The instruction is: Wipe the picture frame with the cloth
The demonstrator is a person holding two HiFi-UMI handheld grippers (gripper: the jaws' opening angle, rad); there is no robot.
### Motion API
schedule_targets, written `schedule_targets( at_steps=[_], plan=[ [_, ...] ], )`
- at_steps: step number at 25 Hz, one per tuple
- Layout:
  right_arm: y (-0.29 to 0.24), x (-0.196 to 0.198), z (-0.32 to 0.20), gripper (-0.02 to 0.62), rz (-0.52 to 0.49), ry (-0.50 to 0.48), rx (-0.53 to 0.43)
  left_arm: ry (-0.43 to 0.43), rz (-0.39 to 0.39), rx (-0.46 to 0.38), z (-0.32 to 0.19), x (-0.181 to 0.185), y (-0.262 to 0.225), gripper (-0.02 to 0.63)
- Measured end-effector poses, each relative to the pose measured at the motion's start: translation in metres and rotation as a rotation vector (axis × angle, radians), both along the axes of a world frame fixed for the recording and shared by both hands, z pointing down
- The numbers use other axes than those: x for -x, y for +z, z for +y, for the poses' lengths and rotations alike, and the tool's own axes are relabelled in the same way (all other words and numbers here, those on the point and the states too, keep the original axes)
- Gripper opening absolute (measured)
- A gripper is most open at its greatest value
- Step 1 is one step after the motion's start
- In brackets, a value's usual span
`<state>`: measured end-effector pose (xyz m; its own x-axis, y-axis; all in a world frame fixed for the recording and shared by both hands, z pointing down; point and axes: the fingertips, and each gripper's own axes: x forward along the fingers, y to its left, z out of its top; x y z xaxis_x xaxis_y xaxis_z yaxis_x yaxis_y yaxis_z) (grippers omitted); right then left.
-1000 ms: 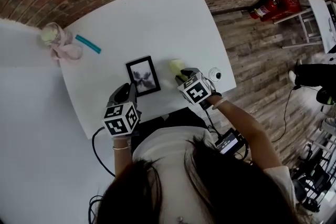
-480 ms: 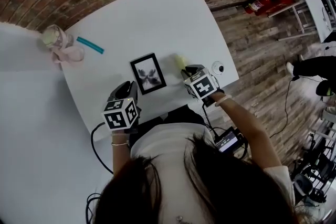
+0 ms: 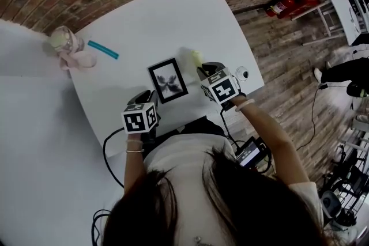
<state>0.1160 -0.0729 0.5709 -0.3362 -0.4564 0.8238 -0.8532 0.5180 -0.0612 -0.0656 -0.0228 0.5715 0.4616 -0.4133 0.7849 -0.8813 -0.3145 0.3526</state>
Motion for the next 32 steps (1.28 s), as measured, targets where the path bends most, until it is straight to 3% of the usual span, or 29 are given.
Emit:
schedule_targets(
  at_steps=[14,27,32],
  plan=[
    [-0.019,0.049,-0.042,0.049,0.043,-0.114,-0.062,0.087,0.027,0.105,0.01,-0.014,0.028,0.091],
    [-0.012,0.118,-0.045,0.049,0.054,-0.32,-0.05,0.061,0.117,0.188,0.018,-0.014,0.037,0.128],
    [-0.007,0.141,-0.044,0.049,0.036,-0.365,-0.035,0.08,0.101,0.181,0.017,-0.015,0.037,0.129]
  ],
)
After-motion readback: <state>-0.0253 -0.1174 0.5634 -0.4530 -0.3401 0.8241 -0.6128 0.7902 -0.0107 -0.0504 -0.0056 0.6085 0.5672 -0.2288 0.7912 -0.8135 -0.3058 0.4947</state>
